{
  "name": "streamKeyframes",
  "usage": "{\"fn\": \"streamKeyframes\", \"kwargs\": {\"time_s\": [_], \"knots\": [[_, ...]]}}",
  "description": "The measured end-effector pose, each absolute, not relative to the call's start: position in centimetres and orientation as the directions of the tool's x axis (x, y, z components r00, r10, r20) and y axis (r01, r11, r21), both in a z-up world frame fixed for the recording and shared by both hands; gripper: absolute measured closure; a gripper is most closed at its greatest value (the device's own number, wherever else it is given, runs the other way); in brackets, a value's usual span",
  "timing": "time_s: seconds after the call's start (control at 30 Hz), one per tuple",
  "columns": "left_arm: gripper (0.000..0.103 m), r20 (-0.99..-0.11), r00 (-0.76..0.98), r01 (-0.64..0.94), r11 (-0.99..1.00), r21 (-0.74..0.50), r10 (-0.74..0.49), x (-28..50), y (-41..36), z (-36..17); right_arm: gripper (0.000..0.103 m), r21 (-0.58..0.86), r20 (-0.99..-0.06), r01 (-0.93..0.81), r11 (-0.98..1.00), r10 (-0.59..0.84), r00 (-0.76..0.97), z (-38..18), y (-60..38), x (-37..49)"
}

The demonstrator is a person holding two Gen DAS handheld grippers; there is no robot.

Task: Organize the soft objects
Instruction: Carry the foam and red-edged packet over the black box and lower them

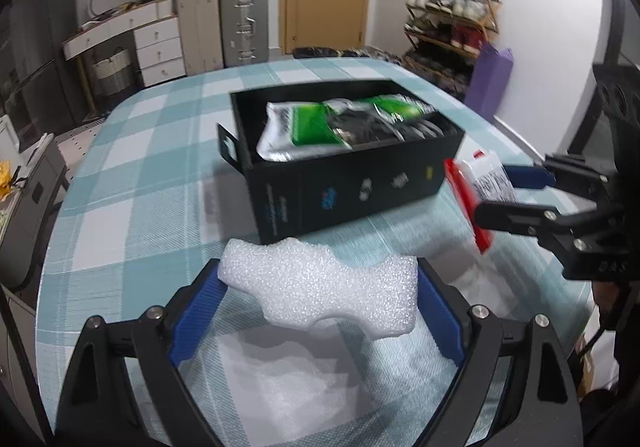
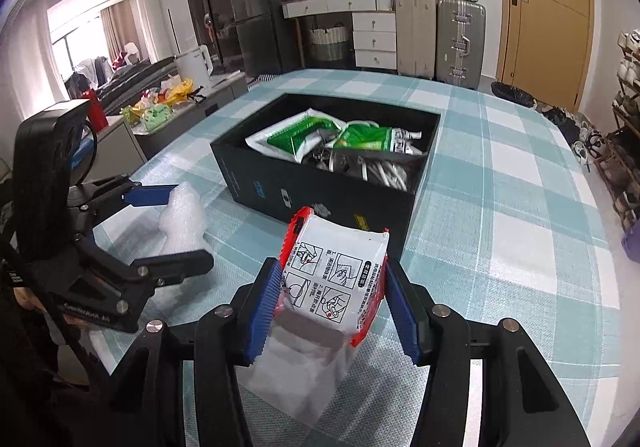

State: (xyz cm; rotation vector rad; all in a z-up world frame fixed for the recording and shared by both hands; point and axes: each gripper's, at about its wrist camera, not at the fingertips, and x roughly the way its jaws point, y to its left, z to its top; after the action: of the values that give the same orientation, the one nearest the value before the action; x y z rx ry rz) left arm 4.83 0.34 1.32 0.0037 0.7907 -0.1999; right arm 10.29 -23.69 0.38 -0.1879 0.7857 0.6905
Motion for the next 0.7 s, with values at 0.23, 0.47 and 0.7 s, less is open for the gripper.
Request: {"fn": "streamKeyframes", "kwargs": {"time_s": [0.23, 0.47, 0.7], "knots": [[0.012, -0.673, 0.716, 0.165, 0.982, -0.094, -0.184, 5.5, 1.1, 2.9, 0.05, 0.098, -0.681, -0.643, 0.76, 0.522, 0.513, 2.3, -23.8, 10.2], [0.012, -0.646, 0.741, 0.169, 0.982, -0.087, -0.185, 6.5, 1.1, 4.5, 0.05, 0.085, -0.661, -0.651, 0.755, 0.531, 0.529, 3.8, -23.4, 10.3], [0.012, -0.625, 0.758, 0.159, 0.982, -0.1, -0.186, 7.5, 1.5, 5.5, 0.05, 0.078, -0.656, -0.645, 0.76, 0.526, 0.541, 4.7, -23.2, 11.5]]}}
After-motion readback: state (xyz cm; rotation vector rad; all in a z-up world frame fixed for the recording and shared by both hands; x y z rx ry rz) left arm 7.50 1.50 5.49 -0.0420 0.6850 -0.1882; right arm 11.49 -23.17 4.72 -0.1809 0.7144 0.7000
